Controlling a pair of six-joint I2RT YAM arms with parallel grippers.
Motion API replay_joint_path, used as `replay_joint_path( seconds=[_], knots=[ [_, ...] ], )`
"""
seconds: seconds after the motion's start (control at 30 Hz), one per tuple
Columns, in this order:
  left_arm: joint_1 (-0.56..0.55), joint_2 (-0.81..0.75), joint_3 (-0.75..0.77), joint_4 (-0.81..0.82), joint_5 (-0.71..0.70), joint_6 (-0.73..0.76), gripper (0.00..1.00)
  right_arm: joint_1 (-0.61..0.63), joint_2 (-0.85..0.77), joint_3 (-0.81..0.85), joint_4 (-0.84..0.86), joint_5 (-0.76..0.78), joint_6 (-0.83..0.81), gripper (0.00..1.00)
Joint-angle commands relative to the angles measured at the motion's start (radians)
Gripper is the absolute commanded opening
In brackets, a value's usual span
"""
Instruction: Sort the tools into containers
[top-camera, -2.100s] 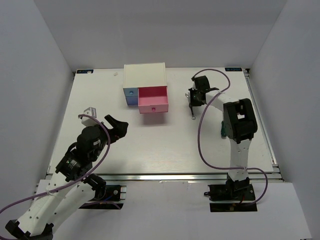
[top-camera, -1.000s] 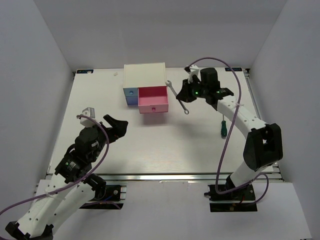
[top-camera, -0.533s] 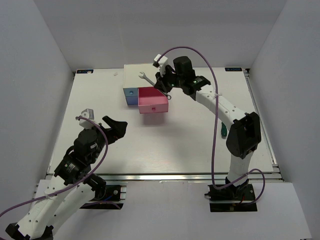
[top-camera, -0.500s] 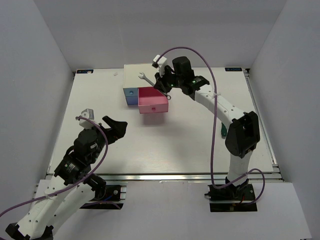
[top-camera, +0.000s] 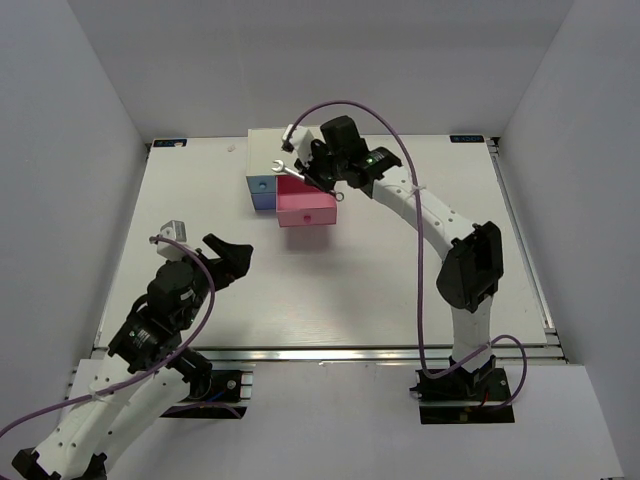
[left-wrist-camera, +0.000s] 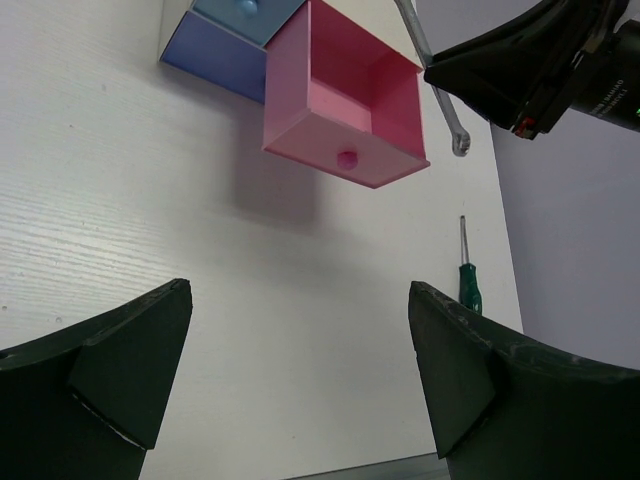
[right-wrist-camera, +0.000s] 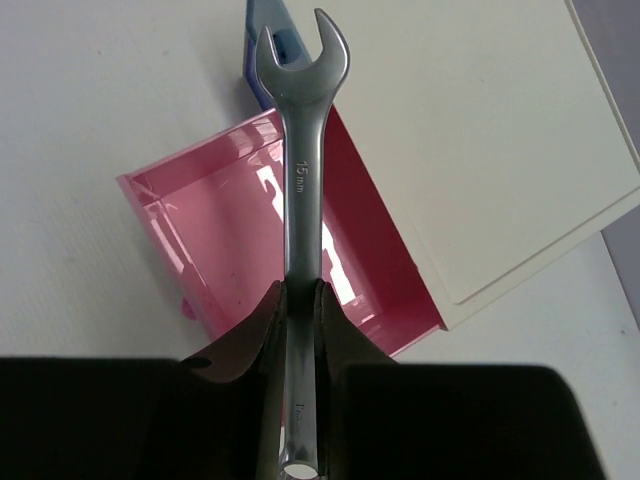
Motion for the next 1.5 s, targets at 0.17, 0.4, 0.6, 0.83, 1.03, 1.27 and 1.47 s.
replay_joint_path(
  seconds=[0.17,0.4,0.6,0.83,1.03,1.27,1.47],
  knots=[
    [-0.002,-0.005,-0.003,-0.009,-0.024,0.015,0.98,0.102,0.02,0.161,-0.181,0.249,-0.185,0.0],
    [-0.002,-0.061,-0.03,-0.016,-0.032,-0.001,0.98,0.135,0.041,0.17,-0.261,0.404,-0.249,0.0],
    [-0.002,-0.109,-0.058,-0.029,-0.04,-0.005,0.98,0.144,0.099,0.219,-0.33,0.501,-0.284,0.0],
    [-0.002,-0.153,-0.067,-0.056,-0.049,-0.011,0.98,0.159,0.17,0.291,-0.362,0.541,-0.312,0.0],
    [-0.002,-0.193,-0.084,-0.078,-0.06,-0.031,0.98,0.181,0.208,0.316,-0.332,0.568,-0.363,0.0],
    [-0.002,-0.215,-0.093,-0.089,-0.067,-0.04,0.98,0.197,0.274,0.377,-0.309,0.602,-0.41,0.0],
    [-0.002,-0.215,-0.098,-0.084,-0.07,-0.042,0.98,0.199,0.311,0.38,-0.236,0.654,-0.418,0.0]
  ],
)
